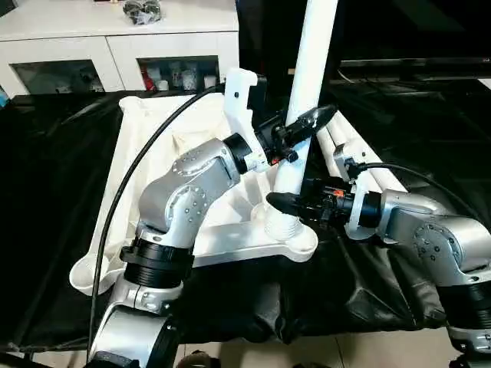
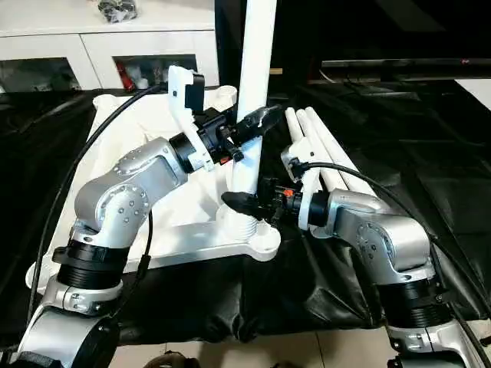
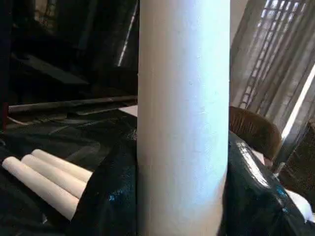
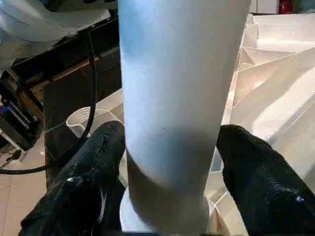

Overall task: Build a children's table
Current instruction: Insert table leg to table base

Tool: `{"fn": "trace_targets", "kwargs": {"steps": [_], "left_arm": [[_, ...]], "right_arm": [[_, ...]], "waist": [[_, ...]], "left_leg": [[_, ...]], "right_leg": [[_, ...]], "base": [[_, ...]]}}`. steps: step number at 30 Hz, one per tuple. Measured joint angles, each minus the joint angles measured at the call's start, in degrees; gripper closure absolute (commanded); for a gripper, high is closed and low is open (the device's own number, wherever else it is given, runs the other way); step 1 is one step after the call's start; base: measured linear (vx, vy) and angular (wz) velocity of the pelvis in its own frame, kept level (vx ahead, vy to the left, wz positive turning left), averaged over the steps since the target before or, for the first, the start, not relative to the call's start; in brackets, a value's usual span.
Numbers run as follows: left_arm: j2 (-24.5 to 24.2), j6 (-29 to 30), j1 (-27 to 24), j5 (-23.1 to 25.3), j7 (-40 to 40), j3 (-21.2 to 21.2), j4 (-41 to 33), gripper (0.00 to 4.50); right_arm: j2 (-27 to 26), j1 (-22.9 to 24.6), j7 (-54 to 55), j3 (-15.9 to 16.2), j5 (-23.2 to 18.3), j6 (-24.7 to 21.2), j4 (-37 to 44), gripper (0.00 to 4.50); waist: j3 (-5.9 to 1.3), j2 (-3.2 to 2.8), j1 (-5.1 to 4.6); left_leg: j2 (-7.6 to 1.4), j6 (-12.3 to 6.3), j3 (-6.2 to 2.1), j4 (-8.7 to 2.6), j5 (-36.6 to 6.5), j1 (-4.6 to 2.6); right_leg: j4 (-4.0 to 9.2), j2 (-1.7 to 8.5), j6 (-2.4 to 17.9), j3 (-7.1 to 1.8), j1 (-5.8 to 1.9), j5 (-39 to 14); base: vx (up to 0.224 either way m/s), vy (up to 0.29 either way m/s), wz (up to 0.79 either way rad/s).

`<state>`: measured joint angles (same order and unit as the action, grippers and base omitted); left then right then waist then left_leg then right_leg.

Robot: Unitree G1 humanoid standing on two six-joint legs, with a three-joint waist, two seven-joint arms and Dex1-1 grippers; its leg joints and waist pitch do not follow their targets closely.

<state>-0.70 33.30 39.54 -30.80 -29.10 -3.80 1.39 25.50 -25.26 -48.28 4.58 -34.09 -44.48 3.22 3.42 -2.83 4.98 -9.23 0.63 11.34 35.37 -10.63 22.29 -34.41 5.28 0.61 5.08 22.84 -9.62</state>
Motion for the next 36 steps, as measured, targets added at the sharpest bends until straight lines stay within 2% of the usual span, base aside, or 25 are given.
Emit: {"fn": "trace_targets", "kwargs": {"steps": [15,23,36], "left_arm": [[-0.11,-1.43,-0.50,2.68,-0.24,-2.87,-0.46,2.69],[-0.08,-1.67,-0.68,3.02,-0.60,-2.90,-1.26,2.69],[-0.23,-1.66,-0.81,3.02,-1.72,-3.53,-1.68,2.69]], "right_arm": [[-0.13,-1.40,-0.27,0.99,0.31,-2.52,-1.67,1.23],[-0.03,-1.41,-0.85,2.69,1.08,-2.60,-1.79,1.23],[-0.11,-1.44,-1.02,2.79,2.16,-2.20,-2.43,1.23]], "waist": [[0.01,0.03,-0.01],[0.01,0.04,0.00],[0.02,0.05,-0.01]], "left_leg": [[0.00,0.00,0.00,0.00,0.00,0.01],[0.00,0.00,0.00,0.00,0.00,0.01],[0.00,0.00,0.01,0.00,0.00,0.01]], "right_leg": [[0.00,0.00,-0.19,0.00,0.00,-0.11],[0.00,0.00,-0.02,0.00,0.01,-0.01],[0.00,0.00,-0.14,0.00,0.01,-0.08]], "base": [[0.000,0.000,0.00],[0.000,0.000,0.00],[0.000,0.000,0.00]]}}
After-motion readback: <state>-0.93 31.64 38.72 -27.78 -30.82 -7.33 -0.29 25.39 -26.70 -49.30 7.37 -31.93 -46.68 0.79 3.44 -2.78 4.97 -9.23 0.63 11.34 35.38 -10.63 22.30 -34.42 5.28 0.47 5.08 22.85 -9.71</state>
